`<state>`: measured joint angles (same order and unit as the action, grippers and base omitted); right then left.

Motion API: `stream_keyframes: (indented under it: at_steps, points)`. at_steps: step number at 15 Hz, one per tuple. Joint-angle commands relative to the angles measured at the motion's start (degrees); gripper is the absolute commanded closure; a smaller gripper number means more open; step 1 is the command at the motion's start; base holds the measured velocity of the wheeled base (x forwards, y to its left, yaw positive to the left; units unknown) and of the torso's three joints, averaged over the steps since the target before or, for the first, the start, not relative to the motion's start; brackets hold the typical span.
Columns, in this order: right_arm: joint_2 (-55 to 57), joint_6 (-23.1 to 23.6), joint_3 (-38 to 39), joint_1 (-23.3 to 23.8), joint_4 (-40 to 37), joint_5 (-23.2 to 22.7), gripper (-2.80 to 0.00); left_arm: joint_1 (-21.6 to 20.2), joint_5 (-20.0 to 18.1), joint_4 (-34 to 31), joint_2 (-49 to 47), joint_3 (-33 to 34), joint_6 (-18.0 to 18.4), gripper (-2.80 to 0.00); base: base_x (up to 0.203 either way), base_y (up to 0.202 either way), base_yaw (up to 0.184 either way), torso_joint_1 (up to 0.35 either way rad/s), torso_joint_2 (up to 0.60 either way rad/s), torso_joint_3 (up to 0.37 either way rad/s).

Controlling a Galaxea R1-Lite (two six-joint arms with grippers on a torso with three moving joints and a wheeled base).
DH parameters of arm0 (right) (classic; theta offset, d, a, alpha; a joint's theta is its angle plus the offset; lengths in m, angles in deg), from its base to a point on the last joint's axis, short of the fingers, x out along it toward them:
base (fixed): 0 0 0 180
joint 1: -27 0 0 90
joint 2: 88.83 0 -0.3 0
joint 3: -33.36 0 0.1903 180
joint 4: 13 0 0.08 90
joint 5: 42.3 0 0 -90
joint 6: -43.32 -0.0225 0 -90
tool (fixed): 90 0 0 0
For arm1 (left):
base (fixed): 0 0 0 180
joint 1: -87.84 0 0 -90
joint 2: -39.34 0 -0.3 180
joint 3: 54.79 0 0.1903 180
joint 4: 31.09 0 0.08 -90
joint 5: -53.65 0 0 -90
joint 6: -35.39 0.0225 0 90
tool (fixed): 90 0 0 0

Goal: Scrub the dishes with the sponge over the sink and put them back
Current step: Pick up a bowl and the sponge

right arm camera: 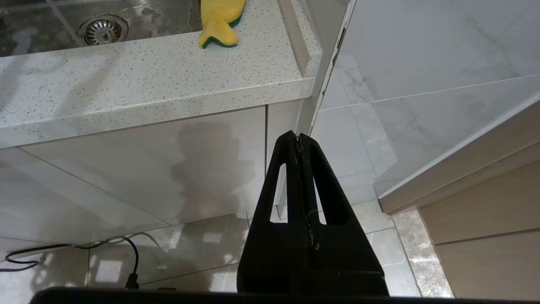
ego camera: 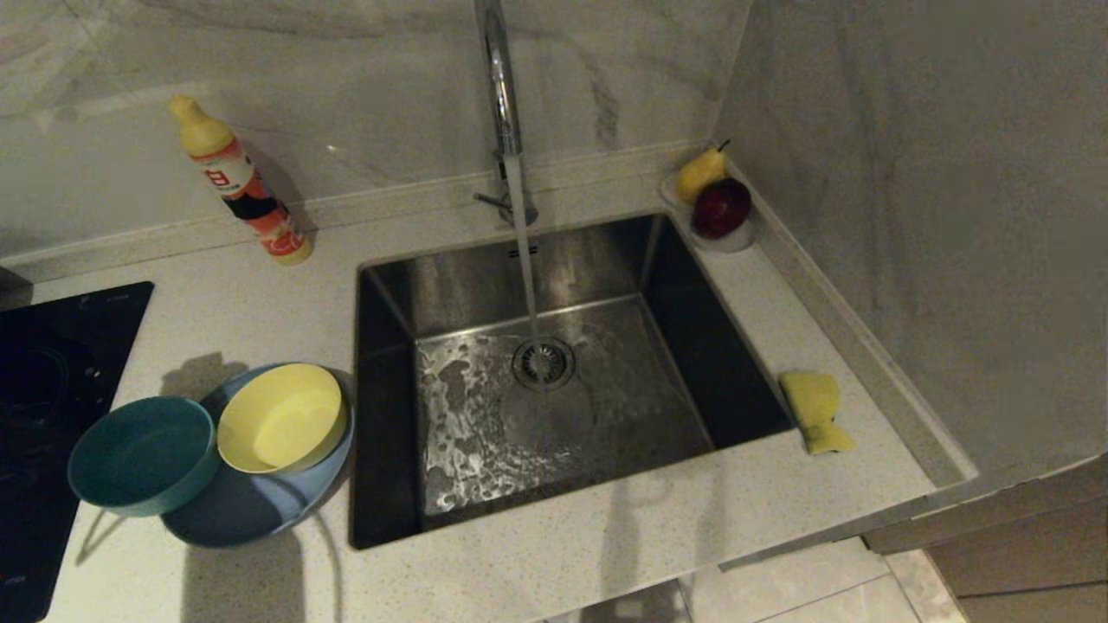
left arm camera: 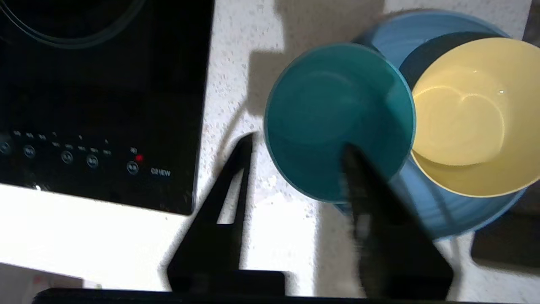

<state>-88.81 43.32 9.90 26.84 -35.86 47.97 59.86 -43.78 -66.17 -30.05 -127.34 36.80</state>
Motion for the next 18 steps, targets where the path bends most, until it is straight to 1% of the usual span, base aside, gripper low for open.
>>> stream_keyframes:
  at_steps: [1,3,4,6,9,11,13,15,18]
  points:
    - [-0.02,0.00,0.01,-0.02,0.02,0.00,0.00,0.16,-0.27,-5.64,-4.71,-7.03,-0.90,-2.80,0.000,0.000,0.000,0.000,0.00,0.000]
    - [-0.02,0.00,0.01,-0.02,0.02,0.00,0.00,0.84,-0.29,-9.95,-8.24,-13.03,-4.29,-2.80,0.000,0.000,0.000,0.000,0.00,0.000]
    - [-0.02,0.00,0.01,-0.02,0.02,0.00,0.00,1.12,-0.04,-10.80,-9.91,-14.25,-5.08,-2.80,0.000,0.000,0.000,0.000,0.00,0.000]
    - [-0.02,0.00,0.01,-0.02,0.02,0.00,0.00,1.25,0.37,-11.36,-12.49,-15.66,-5.42,-2.80,0.000,0.000,0.000,0.000,0.00,0.000]
    - [-0.02,-0.02,0.01,-0.02,0.02,0.00,0.00,1.53,0.94,-12.43,-16.41,-17.91,-5.28,-2.80,0.000,0.000,0.000,0.000,0.00,0.000]
    - [-0.02,0.00,0.01,-0.02,0.02,0.00,0.00,2.03,2.85,-15.15,-18.41,-19.90,-4.24,-2.80,0.000,0.000,0.000,0.000,0.00,0.000]
    - [-0.02,-0.01,0.01,-0.02,0.02,0.00,0.00,2.56,5.29,-15.86,-19.47,-20.08,-2.51,-2.80,0.000,0.000,0.000,0.000,0.00,0.000]
    - [-0.02,-0.08,0.01,-0.02,0.02,0.00,0.00,2.85,6.82,-15.71,-20.34,-20.17,-2.20,-2.80,0.000,0.000,0.000,0.000,0.00,0.000]
    - [-0.08,0.00,0.01,-0.02,0.02,0.00,0.00,3.19,6.94,-15.71,-21.33,-20.34,-2.20,-2.80,0.000,0.000,0.000,0.000,0.00,0.000]
